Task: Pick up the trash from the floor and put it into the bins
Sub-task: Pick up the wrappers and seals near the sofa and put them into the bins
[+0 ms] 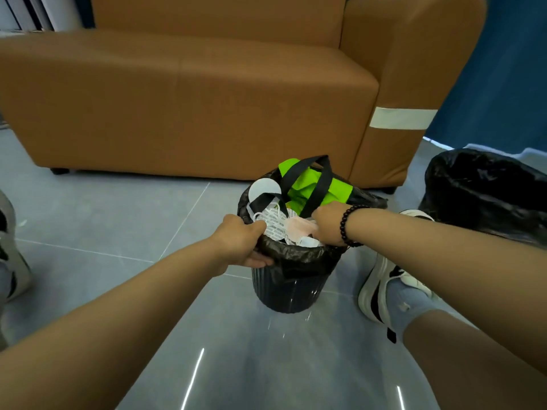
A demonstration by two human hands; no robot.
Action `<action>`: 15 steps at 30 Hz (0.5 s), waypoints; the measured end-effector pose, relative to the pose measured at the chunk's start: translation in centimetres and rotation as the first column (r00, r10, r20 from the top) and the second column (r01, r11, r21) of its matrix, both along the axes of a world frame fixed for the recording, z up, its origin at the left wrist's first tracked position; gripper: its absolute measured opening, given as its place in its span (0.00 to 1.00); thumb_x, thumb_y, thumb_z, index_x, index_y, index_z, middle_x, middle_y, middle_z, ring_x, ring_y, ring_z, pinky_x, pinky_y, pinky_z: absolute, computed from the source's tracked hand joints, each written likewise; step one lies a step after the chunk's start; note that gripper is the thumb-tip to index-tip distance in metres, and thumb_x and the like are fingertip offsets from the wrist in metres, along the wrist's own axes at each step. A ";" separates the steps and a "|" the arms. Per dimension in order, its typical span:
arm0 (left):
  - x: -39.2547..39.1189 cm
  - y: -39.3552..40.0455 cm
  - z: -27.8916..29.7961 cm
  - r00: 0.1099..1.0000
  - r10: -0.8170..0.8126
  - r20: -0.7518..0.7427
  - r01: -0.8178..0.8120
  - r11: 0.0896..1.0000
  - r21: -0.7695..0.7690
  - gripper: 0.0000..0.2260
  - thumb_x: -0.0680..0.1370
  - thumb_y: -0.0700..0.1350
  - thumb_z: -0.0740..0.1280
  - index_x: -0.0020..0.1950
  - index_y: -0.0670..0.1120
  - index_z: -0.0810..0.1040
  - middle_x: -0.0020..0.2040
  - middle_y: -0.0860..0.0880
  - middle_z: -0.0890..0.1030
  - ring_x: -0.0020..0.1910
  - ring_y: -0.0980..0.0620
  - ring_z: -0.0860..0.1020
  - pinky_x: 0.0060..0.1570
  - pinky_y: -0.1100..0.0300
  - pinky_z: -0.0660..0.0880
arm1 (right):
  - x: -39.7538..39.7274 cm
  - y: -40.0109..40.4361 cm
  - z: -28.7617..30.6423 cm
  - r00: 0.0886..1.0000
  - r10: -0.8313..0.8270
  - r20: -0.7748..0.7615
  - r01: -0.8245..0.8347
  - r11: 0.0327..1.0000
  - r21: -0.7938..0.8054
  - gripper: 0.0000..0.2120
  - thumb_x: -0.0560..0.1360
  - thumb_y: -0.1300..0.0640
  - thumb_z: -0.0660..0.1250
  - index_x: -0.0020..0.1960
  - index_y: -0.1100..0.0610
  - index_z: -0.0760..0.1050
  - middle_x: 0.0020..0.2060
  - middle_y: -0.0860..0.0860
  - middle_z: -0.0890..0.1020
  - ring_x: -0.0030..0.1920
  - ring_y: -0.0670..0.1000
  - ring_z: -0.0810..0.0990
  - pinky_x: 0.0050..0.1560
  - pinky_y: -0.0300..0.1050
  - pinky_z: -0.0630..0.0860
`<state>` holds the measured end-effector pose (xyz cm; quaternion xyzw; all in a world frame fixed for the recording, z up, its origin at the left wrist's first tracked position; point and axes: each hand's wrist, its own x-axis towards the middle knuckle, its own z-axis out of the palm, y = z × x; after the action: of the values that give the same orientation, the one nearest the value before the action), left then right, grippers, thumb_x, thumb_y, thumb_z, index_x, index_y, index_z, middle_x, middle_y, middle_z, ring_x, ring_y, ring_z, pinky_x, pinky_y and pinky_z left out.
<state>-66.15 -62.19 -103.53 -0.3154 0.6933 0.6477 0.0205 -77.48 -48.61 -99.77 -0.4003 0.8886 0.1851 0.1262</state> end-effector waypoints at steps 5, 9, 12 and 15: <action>2.2 1.2 1.4 1.000 0.018 -0.001 -0.018 0.999 0.029 0.14 0.81 0.42 0.57 0.60 0.33 0.70 0.42 0.33 0.82 0.32 0.42 0.84 0.27 0.60 0.78 | 2.1 1.1 3.8 0.998 0.045 -0.050 -0.048 0.998 -0.051 0.20 0.74 0.48 0.66 0.61 0.58 0.69 0.49 0.55 0.79 0.48 0.56 0.77 0.43 0.45 0.75; 4.6 2.4 4.0 0.998 0.051 -0.033 -0.051 0.999 0.001 0.15 0.80 0.42 0.58 0.61 0.33 0.69 0.43 0.32 0.82 0.30 0.41 0.83 0.25 0.60 0.77 | 4.9 2.9 8.8 0.996 0.075 -0.039 -0.077 0.996 -0.055 0.22 0.74 0.54 0.62 0.67 0.56 0.71 0.43 0.53 0.82 0.43 0.52 0.81 0.41 0.44 0.80; 7.1 3.0 7.3 0.999 0.026 -0.034 -0.028 0.999 -0.036 0.15 0.80 0.43 0.60 0.61 0.34 0.70 0.45 0.33 0.82 0.32 0.40 0.84 0.27 0.58 0.78 | 7.3 4.7 12.3 0.988 0.082 -0.127 -0.101 0.983 -0.156 0.18 0.71 0.60 0.60 0.60 0.59 0.78 0.51 0.57 0.83 0.42 0.54 0.81 0.42 0.49 0.81; 10.6 4.3 11.6 0.998 -0.008 -0.064 0.003 0.997 -0.083 0.13 0.80 0.44 0.61 0.57 0.35 0.75 0.40 0.38 0.84 0.32 0.42 0.84 0.29 0.59 0.79 | 9.7 7.1 15.1 0.973 -0.010 -0.229 -0.108 0.859 -0.500 0.12 0.70 0.60 0.60 0.45 0.55 0.81 0.45 0.54 0.83 0.43 0.57 0.81 0.40 0.47 0.80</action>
<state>-55.53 -57.93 -91.93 -0.2933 0.7206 0.6281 -0.0130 -67.74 -41.54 -84.71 -0.4185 0.9037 -0.0090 -0.0894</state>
